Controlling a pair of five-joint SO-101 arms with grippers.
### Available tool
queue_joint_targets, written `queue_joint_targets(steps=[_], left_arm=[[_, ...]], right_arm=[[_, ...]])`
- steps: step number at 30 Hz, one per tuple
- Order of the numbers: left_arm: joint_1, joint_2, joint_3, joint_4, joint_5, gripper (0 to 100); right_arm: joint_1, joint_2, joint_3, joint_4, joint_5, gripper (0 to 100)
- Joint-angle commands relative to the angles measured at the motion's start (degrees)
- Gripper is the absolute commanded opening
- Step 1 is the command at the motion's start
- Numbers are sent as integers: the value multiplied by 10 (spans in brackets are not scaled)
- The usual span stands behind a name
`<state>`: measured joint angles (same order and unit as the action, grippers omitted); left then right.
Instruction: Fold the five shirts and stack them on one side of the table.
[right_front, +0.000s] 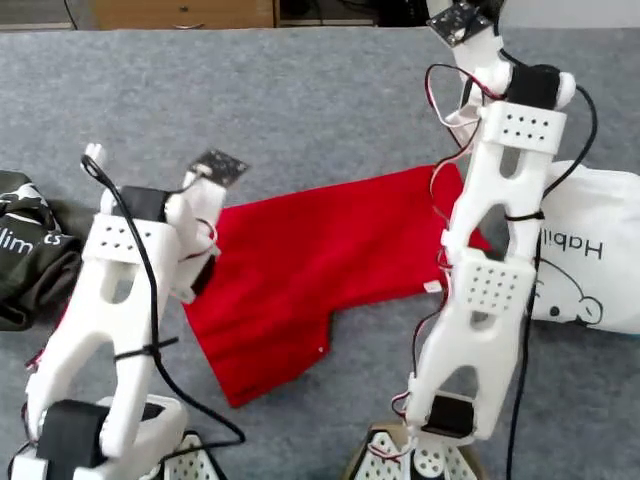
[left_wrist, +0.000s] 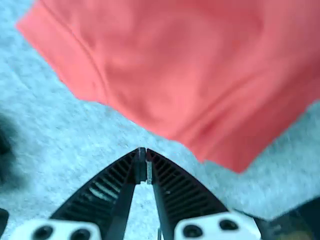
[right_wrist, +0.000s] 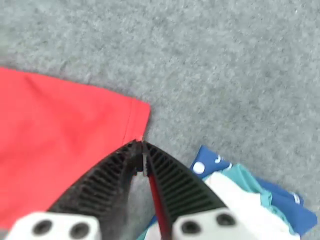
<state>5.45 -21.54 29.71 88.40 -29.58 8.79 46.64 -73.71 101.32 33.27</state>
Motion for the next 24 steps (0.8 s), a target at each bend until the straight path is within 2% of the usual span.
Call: queue_joint_targets(steps=[1, 5, 10, 13, 18, 24], left_arm=[[47, -20, 17, 27, -6, 18], [116, -29, 37, 55, -39, 23], [178, -31, 47, 69, -44, 137], [200, -31, 48, 76, -47, 147], [280, -31, 60, 104, -42, 147], [298, -26, 75, 83, -45, 148]], right_arm=[[3, -119, 98, 11, -4, 3], [3, -227, 216, 11, -4, 3], [6, -353, 330, 11, -4, 4], [19, -418, 390, 11, -1, 4], [58, -502, 483, 11, 0, 5], [109, -591, 542, 11, 0, 5]])
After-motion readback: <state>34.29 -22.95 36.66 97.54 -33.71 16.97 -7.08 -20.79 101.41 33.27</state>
